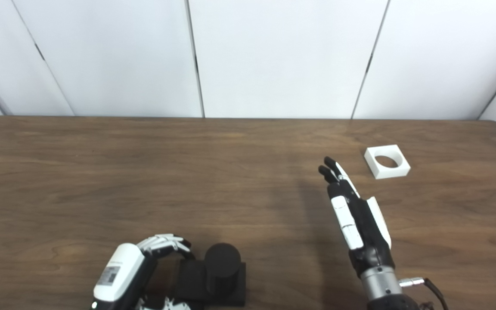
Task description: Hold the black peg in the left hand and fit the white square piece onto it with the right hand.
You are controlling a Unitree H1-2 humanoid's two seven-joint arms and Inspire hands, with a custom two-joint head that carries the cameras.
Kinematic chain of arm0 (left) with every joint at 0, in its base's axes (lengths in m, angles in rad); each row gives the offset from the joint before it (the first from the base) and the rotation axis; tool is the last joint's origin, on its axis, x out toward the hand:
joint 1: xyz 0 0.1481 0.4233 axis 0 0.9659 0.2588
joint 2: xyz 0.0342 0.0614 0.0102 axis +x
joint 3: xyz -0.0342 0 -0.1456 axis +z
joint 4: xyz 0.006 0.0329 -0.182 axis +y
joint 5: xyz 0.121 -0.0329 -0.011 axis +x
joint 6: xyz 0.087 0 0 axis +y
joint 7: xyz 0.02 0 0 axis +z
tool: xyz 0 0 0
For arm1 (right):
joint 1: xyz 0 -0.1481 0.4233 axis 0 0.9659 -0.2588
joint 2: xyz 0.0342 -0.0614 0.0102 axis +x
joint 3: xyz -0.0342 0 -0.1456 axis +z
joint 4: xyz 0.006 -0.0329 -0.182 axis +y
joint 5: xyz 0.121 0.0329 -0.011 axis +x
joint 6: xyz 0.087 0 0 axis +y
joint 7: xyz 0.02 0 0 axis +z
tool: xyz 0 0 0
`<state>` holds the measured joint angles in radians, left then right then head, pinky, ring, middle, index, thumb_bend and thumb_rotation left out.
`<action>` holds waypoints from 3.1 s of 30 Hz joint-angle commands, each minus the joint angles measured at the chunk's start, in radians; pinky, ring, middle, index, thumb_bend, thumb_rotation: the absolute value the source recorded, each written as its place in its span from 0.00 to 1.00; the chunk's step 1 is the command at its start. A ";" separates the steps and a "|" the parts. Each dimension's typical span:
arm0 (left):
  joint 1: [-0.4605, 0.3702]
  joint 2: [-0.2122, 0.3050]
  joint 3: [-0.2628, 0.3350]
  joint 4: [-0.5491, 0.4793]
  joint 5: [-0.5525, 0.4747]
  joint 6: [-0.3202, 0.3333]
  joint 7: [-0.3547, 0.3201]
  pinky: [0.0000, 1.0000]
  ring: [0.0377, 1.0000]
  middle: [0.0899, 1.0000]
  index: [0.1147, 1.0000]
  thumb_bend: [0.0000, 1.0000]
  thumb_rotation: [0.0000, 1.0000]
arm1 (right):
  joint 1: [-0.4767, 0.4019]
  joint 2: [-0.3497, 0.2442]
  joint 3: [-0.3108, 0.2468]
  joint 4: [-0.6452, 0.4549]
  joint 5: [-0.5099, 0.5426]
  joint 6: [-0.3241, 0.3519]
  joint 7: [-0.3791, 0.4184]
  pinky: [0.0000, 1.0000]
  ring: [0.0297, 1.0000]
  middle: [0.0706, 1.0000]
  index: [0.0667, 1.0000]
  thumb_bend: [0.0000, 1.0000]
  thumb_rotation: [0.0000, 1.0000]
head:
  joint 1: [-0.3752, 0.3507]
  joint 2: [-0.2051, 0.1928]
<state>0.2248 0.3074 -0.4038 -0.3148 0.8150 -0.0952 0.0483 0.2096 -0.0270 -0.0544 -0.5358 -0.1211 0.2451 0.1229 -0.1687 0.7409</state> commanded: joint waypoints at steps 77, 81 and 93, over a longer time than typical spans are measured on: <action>0.059 -0.009 0.033 -0.003 0.093 -0.058 -0.065 0.78 0.75 0.68 0.42 0.52 0.05 | -0.806 -0.677 0.349 0.847 -0.647 -0.071 0.193 0.98 1.00 0.94 0.83 0.87 0.16 | -0.150 -0.023; 0.058 -0.014 0.034 -0.006 0.100 -0.056 -0.068 0.77 0.75 0.68 0.42 0.52 0.05 | -0.817 -0.681 0.352 0.864 -0.650 -0.075 0.194 0.98 1.00 0.93 0.82 0.87 0.15 | -0.144 -0.021; 0.060 -0.025 0.038 -0.010 0.103 -0.054 -0.066 0.77 0.75 0.68 0.42 0.52 0.05 | -0.865 -0.712 0.413 0.904 -0.695 -0.091 0.237 0.93 0.99 0.89 0.65 0.83 0.14 | -0.139 -0.018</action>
<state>0.2624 0.2783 -0.3614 -0.3192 0.9051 -0.1641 0.0183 -0.6007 -0.6904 0.3638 0.3589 -0.7793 0.1643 0.3639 -0.3068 0.7210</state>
